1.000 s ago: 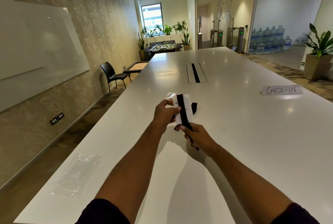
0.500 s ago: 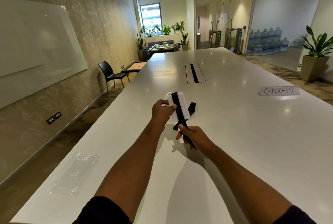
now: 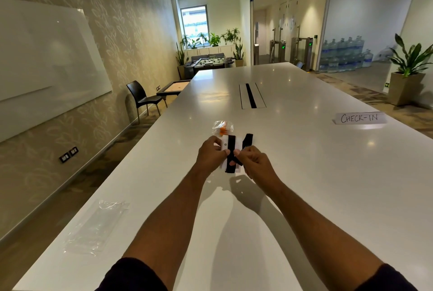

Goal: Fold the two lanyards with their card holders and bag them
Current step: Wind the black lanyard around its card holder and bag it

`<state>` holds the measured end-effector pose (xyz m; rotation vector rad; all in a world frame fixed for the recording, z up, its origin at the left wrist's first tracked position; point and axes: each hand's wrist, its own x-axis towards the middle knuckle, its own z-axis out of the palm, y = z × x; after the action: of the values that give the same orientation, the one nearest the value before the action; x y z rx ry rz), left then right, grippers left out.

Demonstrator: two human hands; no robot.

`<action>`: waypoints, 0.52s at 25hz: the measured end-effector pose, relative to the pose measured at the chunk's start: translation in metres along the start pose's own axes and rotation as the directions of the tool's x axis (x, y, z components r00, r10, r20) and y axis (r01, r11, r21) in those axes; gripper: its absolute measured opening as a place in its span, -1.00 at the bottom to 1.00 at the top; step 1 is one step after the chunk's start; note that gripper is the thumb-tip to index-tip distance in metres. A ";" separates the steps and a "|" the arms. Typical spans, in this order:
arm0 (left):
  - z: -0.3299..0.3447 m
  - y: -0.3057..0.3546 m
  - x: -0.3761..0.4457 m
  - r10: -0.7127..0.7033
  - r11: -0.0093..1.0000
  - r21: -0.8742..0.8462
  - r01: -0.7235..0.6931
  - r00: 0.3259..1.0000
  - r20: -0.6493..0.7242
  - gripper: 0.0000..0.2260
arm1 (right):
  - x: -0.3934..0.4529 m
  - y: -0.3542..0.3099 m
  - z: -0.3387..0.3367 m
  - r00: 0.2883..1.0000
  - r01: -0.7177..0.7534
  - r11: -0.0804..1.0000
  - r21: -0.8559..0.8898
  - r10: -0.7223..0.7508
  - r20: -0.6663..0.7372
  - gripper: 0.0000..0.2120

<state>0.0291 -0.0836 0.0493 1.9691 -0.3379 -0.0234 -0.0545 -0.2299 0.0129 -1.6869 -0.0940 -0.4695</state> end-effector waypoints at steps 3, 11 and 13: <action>0.002 -0.002 -0.007 -0.033 0.997 -0.064 0.037 0.997 0.070 -0.73 | 0.001 -0.001 0.000 0.999 -0.038 0.993 0.108 0.036 0.017 -0.78; -0.001 -0.004 -0.024 -0.076 0.980 -0.164 0.117 0.968 0.237 -0.74 | 0.001 0.000 -0.012 0.998 0.051 0.976 -0.212 -0.056 -0.019 -0.83; -0.002 -0.003 -0.026 -0.083 0.976 -0.172 0.132 0.959 0.270 -0.74 | 0.002 -0.001 -0.016 0.996 0.083 0.965 -0.250 -0.088 -0.007 -0.83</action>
<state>0.0051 -0.0742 0.0442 1.7952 -0.3847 -0.3768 -0.0568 -0.2453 0.0162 -1.9310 -0.0982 -0.5805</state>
